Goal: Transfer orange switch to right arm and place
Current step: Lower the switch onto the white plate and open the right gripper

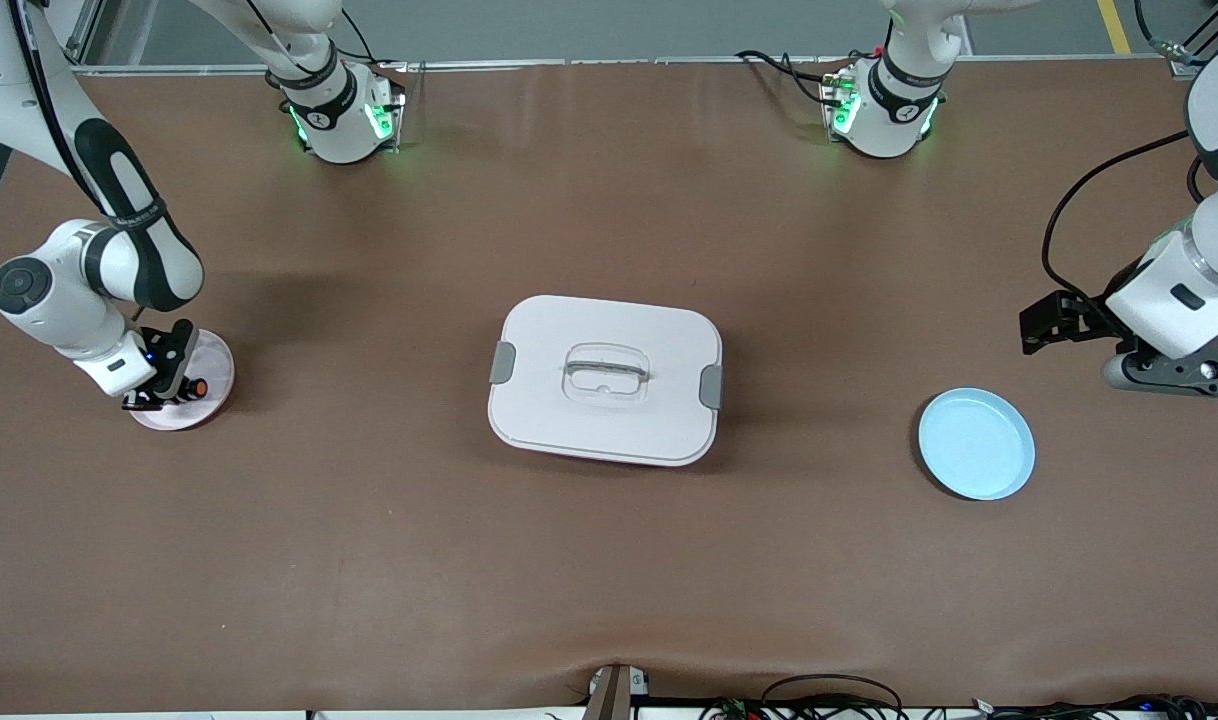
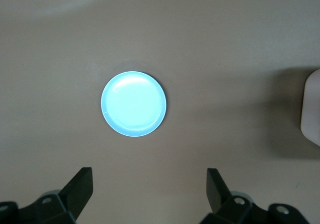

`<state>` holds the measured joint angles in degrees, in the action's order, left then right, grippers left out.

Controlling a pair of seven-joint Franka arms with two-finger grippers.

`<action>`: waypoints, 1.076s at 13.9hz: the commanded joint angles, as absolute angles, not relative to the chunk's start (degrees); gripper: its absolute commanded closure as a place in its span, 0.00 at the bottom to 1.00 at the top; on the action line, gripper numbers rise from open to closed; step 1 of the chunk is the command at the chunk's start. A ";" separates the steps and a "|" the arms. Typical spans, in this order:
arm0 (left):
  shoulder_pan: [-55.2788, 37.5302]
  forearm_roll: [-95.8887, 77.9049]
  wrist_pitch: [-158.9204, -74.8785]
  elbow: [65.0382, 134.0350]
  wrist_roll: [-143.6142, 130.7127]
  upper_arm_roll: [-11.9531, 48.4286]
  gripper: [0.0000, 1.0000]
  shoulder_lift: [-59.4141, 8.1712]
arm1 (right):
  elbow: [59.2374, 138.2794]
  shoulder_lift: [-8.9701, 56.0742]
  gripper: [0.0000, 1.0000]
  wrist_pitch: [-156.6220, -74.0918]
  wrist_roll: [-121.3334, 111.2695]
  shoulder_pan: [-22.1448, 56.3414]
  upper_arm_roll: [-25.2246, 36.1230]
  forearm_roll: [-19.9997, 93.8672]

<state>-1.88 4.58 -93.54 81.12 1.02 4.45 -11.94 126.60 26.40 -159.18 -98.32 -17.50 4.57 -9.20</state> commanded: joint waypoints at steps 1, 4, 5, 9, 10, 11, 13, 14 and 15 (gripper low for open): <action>-5.54 2.64 -93.69 81.65 1.67 -0.08 0.00 -10.72 | 125.68 27.07 1.00 -159.61 -98.96 -18.90 3.60 -10.28; -5.01 1.05 -93.69 81.65 0.62 0.00 0.00 -10.28 | 125.16 26.98 0.00 -159.26 -98.26 -18.90 3.60 -10.28; -5.10 0.97 -93.69 81.65 -0.60 0.17 0.00 -10.20 | 124.98 26.98 0.00 -159.17 -98.26 -18.81 3.60 -10.20; -5.10 1.50 -93.69 81.74 -5.10 0.26 0.00 -10.11 | 123.49 26.11 0.00 -157.07 -97.91 -18.54 3.52 -9.67; -5.10 1.41 -93.69 81.74 -5.10 0.26 0.00 -9.93 | 122.36 25.93 0.00 -154.45 -97.82 -18.46 3.43 -9.49; -5.10 1.32 -93.69 81.74 -5.18 0.26 0.00 -9.84 | 120.43 25.41 0.00 -150.42 -97.82 -18.37 3.34 -9.32; -3.35 1.23 -93.87 82.26 -5.01 1.40 0.00 -8.97 | 117.08 24.70 0.00 -142.60 -94.07 -18.11 3.16 -9.23; -1.34 1.14 -93.87 82.35 -5.01 3.41 0.00 -8.88 | 116.72 23.57 0.00 -140.73 -92.48 -18.02 3.08 -9.14; 1.12 1.14 -93.87 82.44 -5.18 6.04 0.00 -8.62 | 116.72 22.16 0.00 -139.76 -90.20 -17.76 3.08 -8.88</action>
<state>-2.56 1.91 -93.54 81.12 -4.60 2.42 -10.39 116.78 24.89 -142.58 -93.72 -17.49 3.85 -9.10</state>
